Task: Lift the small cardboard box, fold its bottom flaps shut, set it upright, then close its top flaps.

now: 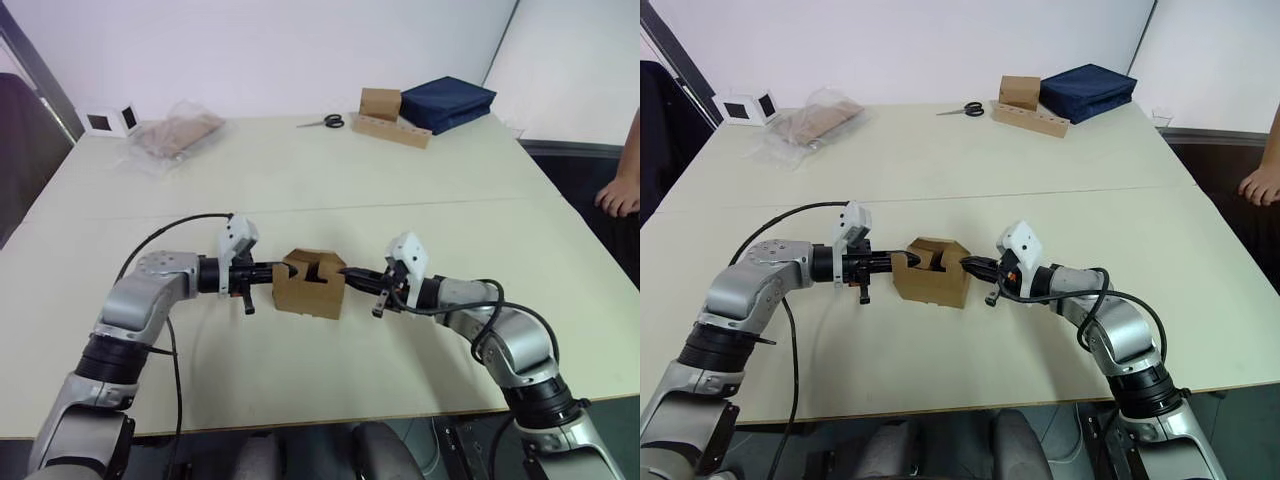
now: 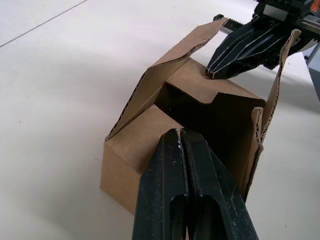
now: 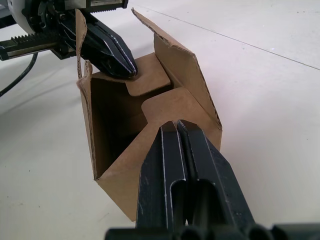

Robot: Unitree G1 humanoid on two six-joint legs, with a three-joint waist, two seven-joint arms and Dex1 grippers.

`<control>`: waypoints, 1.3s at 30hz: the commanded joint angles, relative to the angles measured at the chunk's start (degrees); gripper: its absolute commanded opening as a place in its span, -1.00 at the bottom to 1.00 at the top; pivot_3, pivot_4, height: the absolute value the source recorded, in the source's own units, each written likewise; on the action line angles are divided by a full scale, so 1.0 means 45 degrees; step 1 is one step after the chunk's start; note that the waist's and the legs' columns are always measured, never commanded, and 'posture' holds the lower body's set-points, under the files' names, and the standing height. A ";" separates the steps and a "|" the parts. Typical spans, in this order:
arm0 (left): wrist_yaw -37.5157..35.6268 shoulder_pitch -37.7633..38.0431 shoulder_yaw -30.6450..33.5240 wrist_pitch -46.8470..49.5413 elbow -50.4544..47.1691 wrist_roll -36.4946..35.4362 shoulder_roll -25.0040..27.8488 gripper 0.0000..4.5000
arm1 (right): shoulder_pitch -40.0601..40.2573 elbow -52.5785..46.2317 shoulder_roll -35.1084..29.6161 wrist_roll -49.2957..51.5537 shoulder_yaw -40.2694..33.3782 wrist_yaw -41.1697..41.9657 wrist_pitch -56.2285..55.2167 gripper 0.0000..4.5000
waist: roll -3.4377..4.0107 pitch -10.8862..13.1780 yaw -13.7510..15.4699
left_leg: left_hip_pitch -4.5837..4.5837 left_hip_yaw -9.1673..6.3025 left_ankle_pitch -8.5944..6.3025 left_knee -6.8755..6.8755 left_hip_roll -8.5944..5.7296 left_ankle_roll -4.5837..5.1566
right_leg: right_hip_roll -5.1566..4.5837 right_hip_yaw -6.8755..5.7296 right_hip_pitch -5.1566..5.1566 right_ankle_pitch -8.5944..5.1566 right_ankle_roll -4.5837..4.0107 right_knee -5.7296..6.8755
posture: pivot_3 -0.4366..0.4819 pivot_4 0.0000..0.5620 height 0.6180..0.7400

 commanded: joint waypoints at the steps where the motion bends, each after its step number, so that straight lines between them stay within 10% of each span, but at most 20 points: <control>1: 0.0261 0.0043 0.0326 0.0578 -0.0254 -0.0281 -0.0004 -0.99 | -0.0030 -0.0088 0.0134 0.0099 -0.0036 -0.0013 0.0332 -1.00 | 0.0000 0.0000 -0.0001 | 0.0000 0.0000 0.0000 0.0000 0.0000 0.0000 | 0.0001 0.0000 0.0000 0.0000 0.0000 0.0000 | -0.05 -0.47 1.00; 18: 0.1491 -0.0894 0.3563 0.3959 -0.2677 -0.4147 0.0557 -0.99 | -0.0665 -0.4204 -0.0488 0.4159 -0.3317 -0.1228 0.3783 -1.00 | -0.0005 0.0029 0.0028 | -0.0130 -0.0012 0.0002 0.0023 0.0001 -0.0004 | -0.0004 -0.0005 -0.0114 0.0003 0.0002 0.0015 | -0.05 -0.47 1.00; 39: 0.1108 0.0977 0.2173 0.2804 -0.3260 -0.3384 0.0955 -0.99 | -0.0462 -0.4530 -0.0509 0.4489 -0.1869 -0.1491 0.3799 -1.00 | -0.0008 0.0030 0.0024 | -0.0179 -0.0008 0.0004 0.0022 0.0002 -0.0006 | -0.0004 -0.0003 -0.0162 0.0003 0.0001 0.0012 | -0.05 -0.47 1.00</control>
